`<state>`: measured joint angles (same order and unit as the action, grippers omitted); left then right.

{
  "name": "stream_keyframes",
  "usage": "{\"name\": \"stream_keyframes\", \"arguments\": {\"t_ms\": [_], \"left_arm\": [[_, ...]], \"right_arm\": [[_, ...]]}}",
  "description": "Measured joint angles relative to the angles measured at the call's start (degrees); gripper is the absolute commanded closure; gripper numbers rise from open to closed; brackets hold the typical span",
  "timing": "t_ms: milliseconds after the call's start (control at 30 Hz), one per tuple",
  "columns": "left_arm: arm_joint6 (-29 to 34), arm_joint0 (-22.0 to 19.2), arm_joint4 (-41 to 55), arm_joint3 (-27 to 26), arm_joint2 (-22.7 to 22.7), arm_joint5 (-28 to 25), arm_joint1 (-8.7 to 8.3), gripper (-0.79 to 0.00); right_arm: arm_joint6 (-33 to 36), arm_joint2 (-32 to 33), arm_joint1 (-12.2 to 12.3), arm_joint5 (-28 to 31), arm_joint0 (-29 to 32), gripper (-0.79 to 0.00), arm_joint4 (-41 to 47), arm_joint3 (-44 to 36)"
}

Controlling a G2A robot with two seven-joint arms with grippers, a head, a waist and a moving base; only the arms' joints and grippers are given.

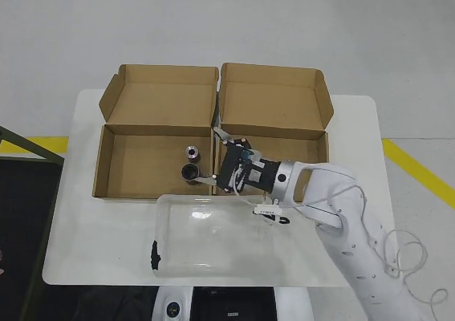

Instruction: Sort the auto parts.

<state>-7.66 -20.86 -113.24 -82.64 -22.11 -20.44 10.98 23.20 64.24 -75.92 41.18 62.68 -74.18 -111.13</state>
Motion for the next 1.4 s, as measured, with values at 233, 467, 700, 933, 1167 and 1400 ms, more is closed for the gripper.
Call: {"name": "stream_keyframes", "arguments": {"t_ms": [233, 467, 700, 933, 1167, 1400], "left_arm": [[0.0, 0.0, 0.0, 0.0, 0.0, 0.0, 0.0, -0.785], [0.0, 0.0, 0.0, 0.0, 0.0, 0.0, 0.0, -0.785], [0.0, 0.0, 0.0, 0.0, 0.0, 0.0, 0.0, -0.785], [0.0, 0.0, 0.0, 0.0, 0.0, 0.0, 0.0, -0.785], [0.0, 0.0, 0.0, 0.0, 0.0, 0.0, 0.0, -0.785], [0.0, 0.0, 0.0, 0.0, 0.0, 0.0, 0.0, -0.785]], "right_arm": [[-4.78, 7.54, 1.71, 0.58, 9.06, -0.742, -2.46, -4.85], [-12.53, 14.76, 3.01, -0.04, 16.26, -0.785, -5.61, -7.25], [-21.11, 19.72, 3.82, -2.03, 22.29, -0.785, -8.38, -7.16], [-26.47, 24.23, 4.19, -6.4, 26.3, -0.785, -5.73, -4.83], [-28.79, 29.02, 4.52, -10.68, 29.52, -0.785, -3.82, -4.46], [-28.97, 32.54, 4.86, -12.79, 31.98, -0.785, -3.41, -4.86]]}}
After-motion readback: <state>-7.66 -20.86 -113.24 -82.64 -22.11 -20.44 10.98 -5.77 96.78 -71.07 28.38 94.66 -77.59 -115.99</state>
